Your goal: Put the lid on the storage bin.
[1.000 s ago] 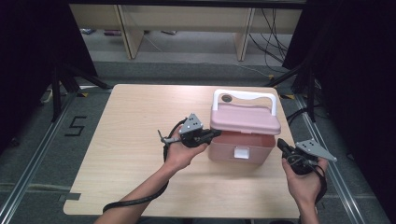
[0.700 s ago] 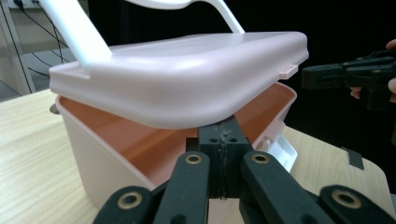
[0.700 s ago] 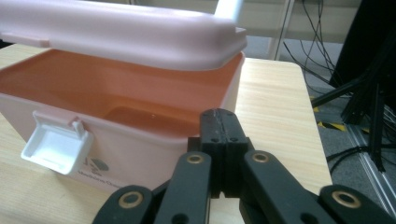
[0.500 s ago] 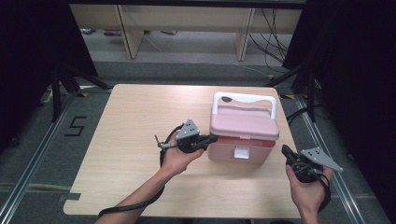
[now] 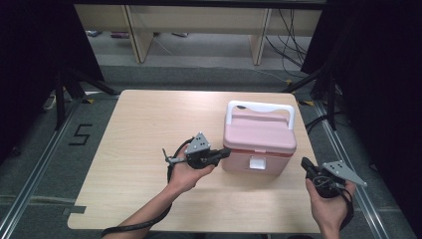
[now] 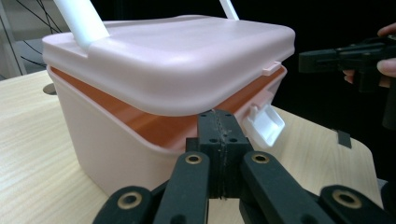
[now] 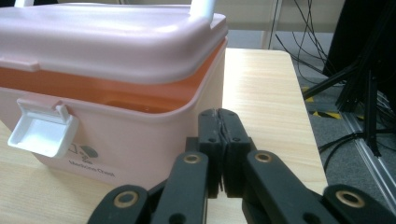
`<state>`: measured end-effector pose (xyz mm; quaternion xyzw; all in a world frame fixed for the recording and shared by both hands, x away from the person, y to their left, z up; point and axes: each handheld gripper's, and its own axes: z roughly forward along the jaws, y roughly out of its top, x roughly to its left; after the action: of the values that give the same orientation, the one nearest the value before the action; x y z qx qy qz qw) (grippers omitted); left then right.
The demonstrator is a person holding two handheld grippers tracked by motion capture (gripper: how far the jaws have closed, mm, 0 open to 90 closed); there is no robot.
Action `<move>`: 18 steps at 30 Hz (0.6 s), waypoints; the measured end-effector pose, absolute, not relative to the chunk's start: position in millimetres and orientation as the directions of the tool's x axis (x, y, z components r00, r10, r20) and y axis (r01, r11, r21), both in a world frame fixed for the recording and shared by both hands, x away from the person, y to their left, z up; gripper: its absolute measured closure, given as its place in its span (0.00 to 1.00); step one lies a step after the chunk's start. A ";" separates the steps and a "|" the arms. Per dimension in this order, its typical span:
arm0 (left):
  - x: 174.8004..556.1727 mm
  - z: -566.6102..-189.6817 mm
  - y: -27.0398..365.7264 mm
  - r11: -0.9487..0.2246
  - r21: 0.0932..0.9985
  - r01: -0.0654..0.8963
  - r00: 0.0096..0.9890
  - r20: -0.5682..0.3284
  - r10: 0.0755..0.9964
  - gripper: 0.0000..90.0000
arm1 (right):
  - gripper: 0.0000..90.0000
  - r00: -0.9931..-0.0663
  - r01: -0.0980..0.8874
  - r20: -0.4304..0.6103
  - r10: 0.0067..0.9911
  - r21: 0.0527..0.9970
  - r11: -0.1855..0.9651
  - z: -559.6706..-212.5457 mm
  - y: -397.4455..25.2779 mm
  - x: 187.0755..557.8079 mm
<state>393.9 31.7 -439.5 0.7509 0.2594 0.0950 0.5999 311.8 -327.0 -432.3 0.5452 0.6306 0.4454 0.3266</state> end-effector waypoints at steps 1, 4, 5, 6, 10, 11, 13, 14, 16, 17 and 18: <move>393.1 -439.3 32.5 -0.142 0.950 0.277 0.844 -0.171 0.508 1.00 | 0.99 -0.200 0.380 0.047 0.979 0.924 0.034 -433.3 -328.8 313.0; 390.7 -436.5 35.2 -0.140 0.952 0.272 0.846 -0.167 0.506 1.00 | 0.99 -0.199 0.395 0.062 0.978 0.918 0.023 -435.0 -327.2 312.2; 389.3 -435.2 36.4 -0.141 0.954 0.265 0.849 -0.162 0.502 1.00 | 0.99 -0.204 0.391 0.057 0.977 0.920 0.028 -435.8 -327.2 312.8; 388.3 -434.3 37.2 -0.140 0.955 0.262 0.850 -0.160 0.501 1.00 | 0.99 -0.205 0.387 0.053 0.977 0.921 0.032 -436.1 -327.0 312.6; 384.3 -431.4 46.3 -0.130 0.959 0.252 0.848 -0.154 0.506 1.00 | 0.99 -0.210 0.387 0.043 0.977 0.921 0.043 -436.9 -327.8 312.8; 383.7 -431.5 49.5 -0.131 0.960 0.249 0.846 -0.150 0.511 1.00 | 0.99 -0.209 0.390 0.051 0.977 0.920 0.035 -438.1 -327.4 313.4; 382.5 -432.3 57.1 -0.129 0.961 0.244 0.842 -0.144 0.520 1.00 | 0.99 -0.205 0.397 0.055 0.977 0.917 0.032 -438.7 -328.1 312.9; 381.8 -432.6 61.7 -0.135 0.962 0.238 0.839 -0.133 0.528 0.99 | 0.99 -0.200 0.391 0.043 0.979 0.920 0.040 -439.6 -328.6 313.4; 380.6 -433.4 71.6 -0.146 0.964 0.224 0.830 -0.111 0.547 0.99 | 0.99 -0.180 0.414 0.083 0.980 0.910 -0.001 -440.4 -326.2 311.4; 380.1 -433.9 76.9 -0.145 0.964 0.223 0.824 -0.107 0.556 0.99 | 0.99 -0.198 0.386 0.041 0.979 0.922 0.039 -441.9 -329.5 313.1; 379.7 -434.3 82.5 -0.146 0.965 0.220 0.819 -0.102 0.565 0.99 | 0.99 -0.206 0.397 0.068 0.976 0.918 0.020 -442.9 -328.9 312.8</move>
<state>379.7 82.5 -434.3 0.7430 0.2642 0.1441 0.5979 312.8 -328.9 -442.9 0.5399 0.6359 0.4456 0.3249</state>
